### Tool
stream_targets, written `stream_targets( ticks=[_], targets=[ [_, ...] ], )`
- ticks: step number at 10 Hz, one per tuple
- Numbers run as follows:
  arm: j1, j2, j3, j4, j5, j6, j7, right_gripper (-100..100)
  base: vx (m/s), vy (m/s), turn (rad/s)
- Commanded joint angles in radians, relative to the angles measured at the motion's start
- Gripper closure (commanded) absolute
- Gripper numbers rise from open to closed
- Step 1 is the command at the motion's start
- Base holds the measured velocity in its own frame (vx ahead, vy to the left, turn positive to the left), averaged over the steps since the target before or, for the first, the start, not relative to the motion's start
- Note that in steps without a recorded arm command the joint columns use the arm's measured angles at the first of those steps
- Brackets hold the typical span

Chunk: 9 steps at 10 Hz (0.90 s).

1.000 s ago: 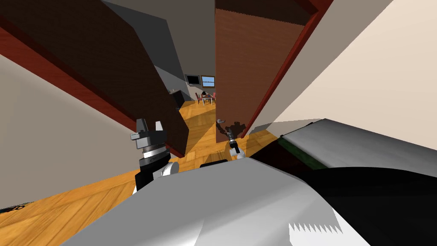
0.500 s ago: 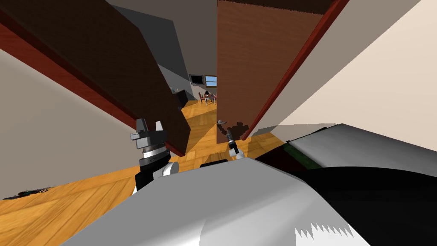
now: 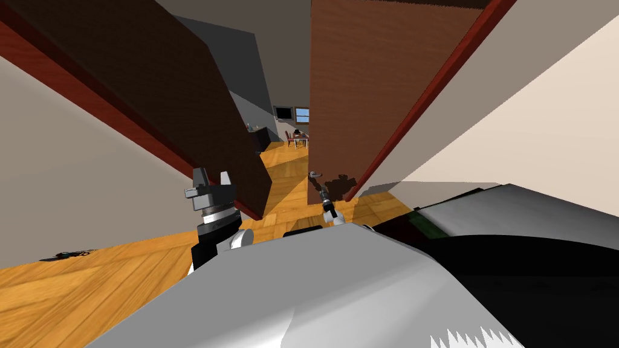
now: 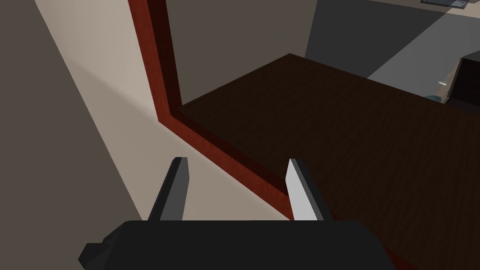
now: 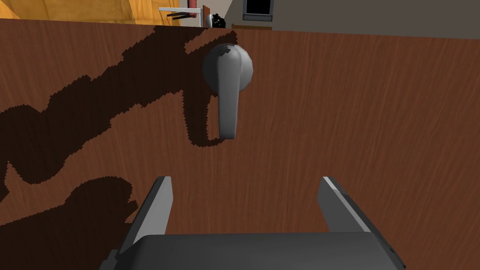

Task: Push the door open

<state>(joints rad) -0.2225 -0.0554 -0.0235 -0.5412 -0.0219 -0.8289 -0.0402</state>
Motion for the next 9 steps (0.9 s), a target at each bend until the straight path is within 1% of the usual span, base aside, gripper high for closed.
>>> stream_targets(
  ticks=[1,2,5,9],
  targets=[
    [0.000,0.000,0.000,0.000,0.000,0.000,0.000,-100,0.022,-0.036,0.019],
    [0.000,-0.005,-0.002,0.003,-0.001,-0.001,0.001,-100,0.129,0.013,0.014],
    [0.000,-0.010,-0.006,0.006,-0.004,-0.003,0.002,-100,0.181,0.004,0.027],
    [0.001,-0.010,-0.015,0.011,-0.008,-0.008,0.006,-100,0.207,-0.010,0.030]
  ],
)
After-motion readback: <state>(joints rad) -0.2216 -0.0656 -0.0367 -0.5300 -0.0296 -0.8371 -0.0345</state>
